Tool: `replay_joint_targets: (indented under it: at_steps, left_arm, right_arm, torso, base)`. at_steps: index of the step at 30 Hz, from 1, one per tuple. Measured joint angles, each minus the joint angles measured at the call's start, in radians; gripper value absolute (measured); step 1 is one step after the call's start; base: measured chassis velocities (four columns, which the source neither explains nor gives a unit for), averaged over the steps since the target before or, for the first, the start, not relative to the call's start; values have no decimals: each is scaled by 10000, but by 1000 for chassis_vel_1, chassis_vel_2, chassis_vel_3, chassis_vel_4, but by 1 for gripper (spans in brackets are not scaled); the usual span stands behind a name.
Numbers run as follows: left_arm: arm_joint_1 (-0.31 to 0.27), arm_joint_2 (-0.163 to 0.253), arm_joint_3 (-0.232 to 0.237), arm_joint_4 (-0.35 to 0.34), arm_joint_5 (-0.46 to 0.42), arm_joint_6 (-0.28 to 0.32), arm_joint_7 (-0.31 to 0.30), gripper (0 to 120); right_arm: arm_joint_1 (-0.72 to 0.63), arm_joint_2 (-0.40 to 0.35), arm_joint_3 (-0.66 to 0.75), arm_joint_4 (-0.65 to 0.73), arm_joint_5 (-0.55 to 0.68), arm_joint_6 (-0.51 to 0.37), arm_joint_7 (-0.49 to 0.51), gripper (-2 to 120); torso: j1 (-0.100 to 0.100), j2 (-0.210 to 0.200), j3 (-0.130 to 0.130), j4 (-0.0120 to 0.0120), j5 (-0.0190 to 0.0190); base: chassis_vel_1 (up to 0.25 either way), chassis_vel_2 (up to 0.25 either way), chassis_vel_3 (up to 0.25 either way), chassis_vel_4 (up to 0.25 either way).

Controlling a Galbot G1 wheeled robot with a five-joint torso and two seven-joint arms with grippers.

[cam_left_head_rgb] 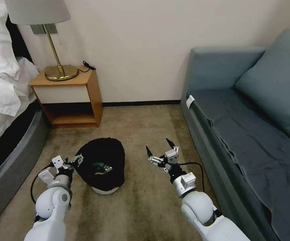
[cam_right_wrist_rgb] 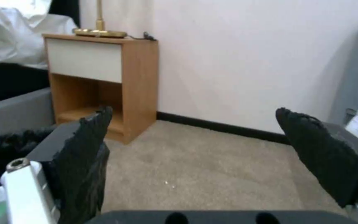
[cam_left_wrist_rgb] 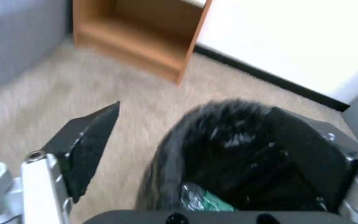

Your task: Pick up the trash bin, then pick up the garbage on the floor and place it into the trash bin.

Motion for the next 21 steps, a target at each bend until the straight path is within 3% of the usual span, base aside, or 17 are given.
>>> replay_joint_targets:
  at_steps: [2,4,6,8,9,11,12,13,16,21]
  left_arm:
    - [87,-5,-45,-81,346,-188,181,100]
    - [385,-84,-175,-216,1588,-897,824,100]
    - [473,-122,-212,-249,1897,-1104,949,100]
    - [880,-340,-314,-393,2986,-2057,1252,100]
    - [880,-340,-314,-393,2986,-2057,1252,100]
    - [1178,-498,-398,-514,3563,-3055,1481,100]
    - [1379,-605,-413,-583,3599,-3620,1647,100]
    - [1379,-605,-413,-583,3599,-3620,1647,100]
    - [1757,-864,-414,-674,3230,-4467,1799,100]
    - [2140,-1160,-386,-794,2766,-5071,1796,100]
  right_arm:
    - [-72,89,55,9,-61,1,52,100]
    - [-276,405,272,35,-285,-5,212,100]
    - [-330,471,329,37,-352,-9,253,100]
    - [-619,765,584,83,-628,-78,430,100]
    - [-619,765,584,83,-628,-78,430,100]
    - [-875,946,774,144,-796,-105,500,100]
    - [-1037,1034,926,179,-939,-104,520,100]
    - [-1037,1034,926,179,-939,-104,520,100]
    - [-1490,1234,1355,272,-1440,-23,515,100]
    - [-2081,1455,1852,476,-1955,133,503,100]
  torso:
    - [0,0,0,0,2]
    - [0,0,0,0,0]
    - [0,0,0,0,0]
    - [0,0,0,1,0]
    - [0,0,0,1,0]
    - [0,0,0,-1,3]
    - [0,1,0,1,4]
    - [0,1,0,1,4]
    - [0,0,-1,-1,2]
    - [-1,0,-1,-2,1]
  base:
    - [0,0,0,0]
    - [0,0,0,0]
    - [0,0,0,0]
    - [0,0,0,0]
    - [0,0,0,0]
    - [0,0,0,0]
    - [0,0,0,0]
    - [0,0,0,0]
    - [0,0,0,0]
    - [0,0,0,0]
